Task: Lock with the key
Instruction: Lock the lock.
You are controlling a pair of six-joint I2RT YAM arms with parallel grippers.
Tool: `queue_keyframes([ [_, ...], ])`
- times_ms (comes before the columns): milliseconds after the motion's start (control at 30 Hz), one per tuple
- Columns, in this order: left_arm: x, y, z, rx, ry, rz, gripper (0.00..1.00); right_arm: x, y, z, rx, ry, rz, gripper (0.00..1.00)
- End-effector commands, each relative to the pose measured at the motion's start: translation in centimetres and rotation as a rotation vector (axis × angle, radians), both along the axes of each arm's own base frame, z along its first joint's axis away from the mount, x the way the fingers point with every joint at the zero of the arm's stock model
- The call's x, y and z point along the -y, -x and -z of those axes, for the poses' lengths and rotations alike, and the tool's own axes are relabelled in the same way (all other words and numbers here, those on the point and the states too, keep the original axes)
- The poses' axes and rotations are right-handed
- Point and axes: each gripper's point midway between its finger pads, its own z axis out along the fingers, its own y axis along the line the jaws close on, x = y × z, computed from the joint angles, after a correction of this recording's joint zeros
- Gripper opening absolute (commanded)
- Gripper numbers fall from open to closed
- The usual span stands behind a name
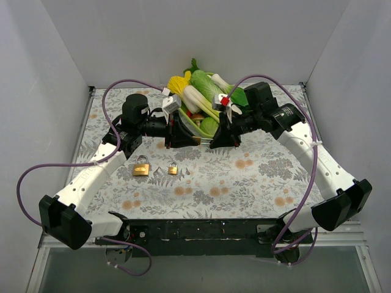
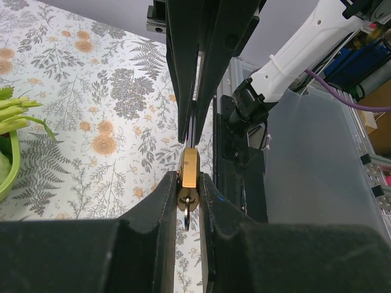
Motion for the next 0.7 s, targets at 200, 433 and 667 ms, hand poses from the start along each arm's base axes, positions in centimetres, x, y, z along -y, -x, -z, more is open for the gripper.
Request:
queue_keyframes([
  [200,0.6,-0.6,-1.0,0.07,0.051,-0.013,0.0,-1.6,2.0,-2.9,-0.01,-0.096,-0.076,0.01],
  [433,1.7,0.5,-0.3,0.059,0.055,0.043,0.0,-2.6,1.4,-3.6,-0.012,-0.112,-0.068,0.01],
  [667,2.4,0.1,0.5,0.078,0.059,0.025,0.0,-3.7,2.1,-4.4,-0.037,-0.137,-0.111,0.01],
])
